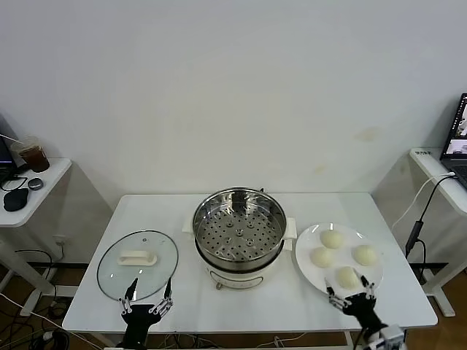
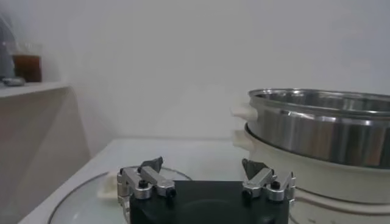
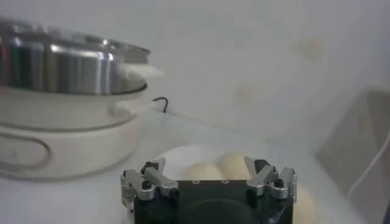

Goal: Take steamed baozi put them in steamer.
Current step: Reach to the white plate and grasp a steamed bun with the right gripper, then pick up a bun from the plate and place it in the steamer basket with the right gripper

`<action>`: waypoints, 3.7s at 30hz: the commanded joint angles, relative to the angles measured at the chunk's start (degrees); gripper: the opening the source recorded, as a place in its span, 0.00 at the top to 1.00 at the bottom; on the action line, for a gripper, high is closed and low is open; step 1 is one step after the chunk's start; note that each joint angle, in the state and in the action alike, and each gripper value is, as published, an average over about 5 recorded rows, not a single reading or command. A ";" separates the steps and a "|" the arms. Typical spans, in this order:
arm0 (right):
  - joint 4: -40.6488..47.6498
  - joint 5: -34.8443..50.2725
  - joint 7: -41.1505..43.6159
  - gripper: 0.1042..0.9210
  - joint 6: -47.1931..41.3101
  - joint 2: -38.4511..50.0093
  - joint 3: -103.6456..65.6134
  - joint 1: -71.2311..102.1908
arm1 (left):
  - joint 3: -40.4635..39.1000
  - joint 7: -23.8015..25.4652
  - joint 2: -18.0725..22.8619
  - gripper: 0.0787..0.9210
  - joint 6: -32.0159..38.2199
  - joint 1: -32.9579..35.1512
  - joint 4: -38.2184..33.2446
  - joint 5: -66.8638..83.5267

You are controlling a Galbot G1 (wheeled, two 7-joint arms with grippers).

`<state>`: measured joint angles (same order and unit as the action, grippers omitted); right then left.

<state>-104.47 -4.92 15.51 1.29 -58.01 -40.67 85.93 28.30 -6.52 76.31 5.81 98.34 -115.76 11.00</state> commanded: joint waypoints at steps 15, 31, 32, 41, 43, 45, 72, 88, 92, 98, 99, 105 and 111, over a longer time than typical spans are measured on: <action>22.85 -21.66 34.08 0.12 -0.57 27.10 31.56 -51.75 | 1.96 2.15 0.75 0.12 4.59 -1.23 1.73 -2.41; 47.57 -18.34 54.10 0.12 -1.02 14.43 71.21 -83.43 | 4.90 1.81 1.17 0.12 5.45 -0.84 1.70 -2.70; 48.06 -17.97 54.39 0.12 -1.53 14.07 72.06 -83.60 | 4.92 1.80 1.21 0.12 5.46 -0.89 1.75 -2.83; 51.19 -14.73 53.49 0.12 -3.57 10.54 73.92 -82.65 | 5.58 1.84 1.11 0.12 5.56 -0.98 1.94 -3.28; 51.59 -14.78 52.90 0.12 -3.67 9.96 74.00 -82.41 | 5.83 1.85 1.04 0.12 5.59 -0.98 1.97 -3.24; 52.43 -14.92 52.04 0.12 -3.69 9.21 73.94 -82.28 | 5.98 1.88 1.01 0.12 5.66 -0.98 2.00 -3.23; 59.51 -18.64 47.61 0.21 -3.57 2.42 72.32 -81.59 | 7.17 1.79 1.24 0.12 6.61 -1.14 2.14 -3.93; 56.15 -16.67 48.13 0.48 -3.86 4.60 73.74 -82.67 | 7.40 1.74 1.22 0.12 6.83 -0.85 1.88 -4.09; 51.01 -12.43 48.95 0.48 -4.20 7.91 76.61 -86.19 | 7.40 1.79 0.96 0.12 6.81 -0.88 1.85 -3.96; 42.68 -2.24 51.05 0.47 -3.88 13.05 83.73 -99.17 | 7.30 1.89 0.33 0.12 6.78 -1.11 2.01 -3.26; 41.83 -0.48 51.46 0.47 -3.64 13.31 85.25 -101.72 | 7.23 1.90 0.26 0.12 6.77 -1.21 2.01 -3.13; 38.63 10.91 52.88 0.47 -0.78 10.52 93.71 -117.03 | 6.81 1.89 -0.03 0.12 6.79 -1.71 1.79 -2.83; 35.56 17.43 51.87 0.46 2.09 3.05 101.63 -122.77 | 7.48 2.28 -0.38 0.12 7.15 -1.30 1.11 -1.75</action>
<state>-65.14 3.61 66.97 1.95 -52.93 53.84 -26.34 35.72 -4.22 75.91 12.97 97.09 -114.64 8.94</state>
